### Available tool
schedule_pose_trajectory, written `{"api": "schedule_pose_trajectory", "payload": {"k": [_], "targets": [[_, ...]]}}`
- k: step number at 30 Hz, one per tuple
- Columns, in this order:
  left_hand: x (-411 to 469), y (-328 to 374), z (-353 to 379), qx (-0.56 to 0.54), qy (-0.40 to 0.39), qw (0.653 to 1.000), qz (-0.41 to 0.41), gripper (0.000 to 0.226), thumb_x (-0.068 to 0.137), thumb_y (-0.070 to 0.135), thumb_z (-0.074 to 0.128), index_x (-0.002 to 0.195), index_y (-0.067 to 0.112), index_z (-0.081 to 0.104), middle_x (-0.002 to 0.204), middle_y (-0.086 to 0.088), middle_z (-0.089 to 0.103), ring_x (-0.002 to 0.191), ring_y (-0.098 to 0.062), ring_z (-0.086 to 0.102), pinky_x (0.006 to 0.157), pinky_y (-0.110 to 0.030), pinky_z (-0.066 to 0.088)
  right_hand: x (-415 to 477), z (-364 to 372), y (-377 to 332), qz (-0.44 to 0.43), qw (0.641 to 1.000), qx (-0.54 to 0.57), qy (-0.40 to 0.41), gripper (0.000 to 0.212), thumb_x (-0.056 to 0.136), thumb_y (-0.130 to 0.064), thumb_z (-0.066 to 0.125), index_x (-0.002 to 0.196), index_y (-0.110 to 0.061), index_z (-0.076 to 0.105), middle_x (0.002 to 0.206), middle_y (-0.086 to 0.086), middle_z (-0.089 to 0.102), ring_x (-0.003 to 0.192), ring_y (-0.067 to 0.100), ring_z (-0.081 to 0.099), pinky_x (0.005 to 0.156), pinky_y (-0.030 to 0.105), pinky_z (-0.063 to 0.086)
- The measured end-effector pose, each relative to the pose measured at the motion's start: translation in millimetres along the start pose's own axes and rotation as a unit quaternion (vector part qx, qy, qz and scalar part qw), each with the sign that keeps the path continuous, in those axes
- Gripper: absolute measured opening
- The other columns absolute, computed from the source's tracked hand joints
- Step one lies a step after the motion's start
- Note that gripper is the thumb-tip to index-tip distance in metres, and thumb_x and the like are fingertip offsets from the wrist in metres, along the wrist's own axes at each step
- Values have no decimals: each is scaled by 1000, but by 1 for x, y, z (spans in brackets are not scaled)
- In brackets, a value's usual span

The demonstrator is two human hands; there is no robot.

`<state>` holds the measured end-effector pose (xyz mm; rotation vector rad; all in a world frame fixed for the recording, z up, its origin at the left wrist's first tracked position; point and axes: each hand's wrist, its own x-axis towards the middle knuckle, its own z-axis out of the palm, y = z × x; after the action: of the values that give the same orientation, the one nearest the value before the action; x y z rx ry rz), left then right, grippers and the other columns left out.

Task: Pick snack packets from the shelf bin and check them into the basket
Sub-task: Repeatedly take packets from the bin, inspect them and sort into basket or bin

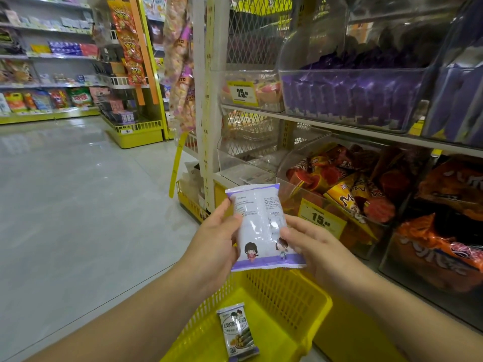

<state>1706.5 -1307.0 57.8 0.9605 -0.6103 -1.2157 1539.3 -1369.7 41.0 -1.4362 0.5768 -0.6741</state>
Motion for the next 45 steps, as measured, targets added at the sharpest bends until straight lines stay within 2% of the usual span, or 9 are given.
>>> {"api": "schedule_pose_trajectory", "payload": {"k": [7, 10, 14, 16, 20, 25, 29, 35, 45], "targets": [[-6, -11, 2, 330, -80, 940, 27, 29, 94, 35, 55, 105, 62, 50, 126, 11, 55, 103, -9, 66, 82, -28, 58, 2, 4, 3, -26, 999, -5, 32, 58, 76, -29, 63, 132, -22, 46, 113, 2, 72, 102, 23, 69, 86, 37, 57], [-10, -8, 9, 366, -90, 926, 11, 42, 78, 45, 59, 118, 58, 49, 133, 6, 48, 109, -13, 63, 91, -36, 54, 1, 3, 4, -48, 998, -28, 28, 59, 84, -33, 60, 139, -29, 41, 122, -2, 68, 109, 21, 66, 95, 45, 52], [-3, -13, 9, 349, -111, 931, 10, 78, 65, 36, 61, 140, 37, 39, 138, 2, 50, 109, -20, 65, 91, -42, 55, 0, 3, 6, -77, 996, -46, 14, 48, 87, -40, 58, 132, -45, 43, 124, -11, 65, 110, 20, 66, 88, 37, 56], [-2, -15, 8, 344, -129, 930, 26, 70, 62, 31, 62, 123, 50, 36, 126, 15, 55, 101, -12, 68, 77, -27, 58, -1, 5, 6, -89, 994, -64, 14, 50, 85, -45, 61, 131, -48, 41, 123, -15, 65, 107, 17, 67, 81, 31, 58], [1, -15, 4, 325, -124, 935, 64, 60, 67, 19, 61, 80, 76, 51, 91, 39, 62, 82, -4, 72, 63, -21, 57, -2, 6, 4, -90, 994, -67, 5, 61, 82, -46, 63, 137, -44, 37, 123, -6, 67, 102, 25, 69, 86, 55, 54], [9, -11, -2, 307, -67, 945, 87, 46, 78, 21, 57, 120, 40, 64, 107, 9, 72, 91, -18, 73, 75, -46, 61, -2, 8, 2, -107, 991, -79, -8, 54, 86, -39, 61, 136, -43, 40, 122, -4, 67, 104, 21, 68, 84, 47, 57], [14, -10, -8, 292, -39, 951, 94, 27, 85, 23, 57, 107, 34, 67, 98, 6, 75, 87, -17, 74, 68, -36, 61, -3, 10, 1, -115, 991, -69, -23, 48, 87, -36, 60, 131, -48, 45, 120, -3, 68, 107, 19, 67, 81, 28, 56], [15, -10, -6, 266, 2, 962, 67, 10, 96, 25, 55, 103, 26, 63, 88, 4, 76, 80, -18, 74, 58, -26, 57, -8, 15, -6, -121, 989, -80, -32, 45, 89, -37, 58, 128, -55, 46, 128, -9, 62, 114, 16, 62, 89, 32, 55], [5, -5, 10, -21, -103, 983, -148, 56, 102, 52, 26, 126, 18, 63, 118, -15, 69, 103, -34, 69, 77, -47, 59, -9, 16, -11, -12, 998, -62, -7, 77, 83, -15, 73, 136, -52, 32, 113, -31, 64, 104, 12, 67, 77, 27, 56]]}}
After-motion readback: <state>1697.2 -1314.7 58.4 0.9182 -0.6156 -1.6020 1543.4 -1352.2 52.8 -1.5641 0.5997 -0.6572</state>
